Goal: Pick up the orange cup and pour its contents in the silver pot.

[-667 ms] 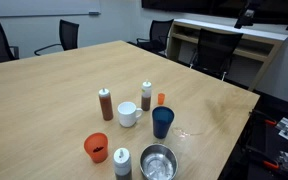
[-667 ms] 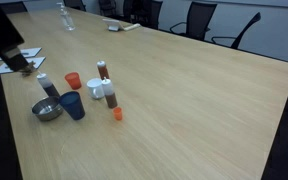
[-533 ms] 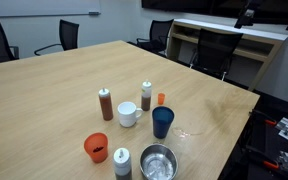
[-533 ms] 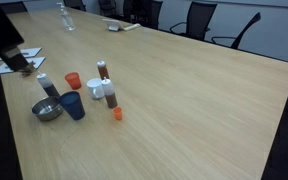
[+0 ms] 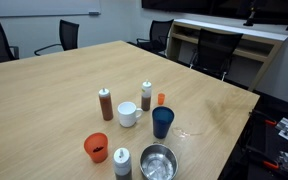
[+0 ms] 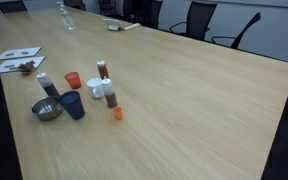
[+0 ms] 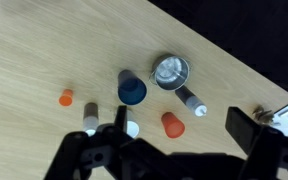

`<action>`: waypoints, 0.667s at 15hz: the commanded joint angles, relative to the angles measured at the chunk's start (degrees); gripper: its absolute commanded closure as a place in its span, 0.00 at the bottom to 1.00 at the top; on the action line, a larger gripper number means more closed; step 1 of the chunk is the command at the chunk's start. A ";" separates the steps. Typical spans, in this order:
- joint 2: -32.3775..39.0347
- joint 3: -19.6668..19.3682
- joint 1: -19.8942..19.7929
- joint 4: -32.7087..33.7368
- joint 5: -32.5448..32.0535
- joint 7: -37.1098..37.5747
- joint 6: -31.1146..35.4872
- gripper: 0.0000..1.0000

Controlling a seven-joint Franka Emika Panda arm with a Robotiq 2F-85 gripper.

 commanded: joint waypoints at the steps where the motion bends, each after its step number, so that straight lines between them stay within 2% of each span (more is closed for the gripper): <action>1: 7.24 4.28 -0.33 7.50 -2.35 3.39 -2.94 0.00; 2: 3.77 3.71 -0.07 3.50 -0.47 2.25 -0.35 0.00; 5: 7.15 4.63 -0.22 6.17 -1.58 3.10 -0.52 0.00; 10: 7.11 4.42 -0.39 6.66 -1.59 3.09 -1.54 0.00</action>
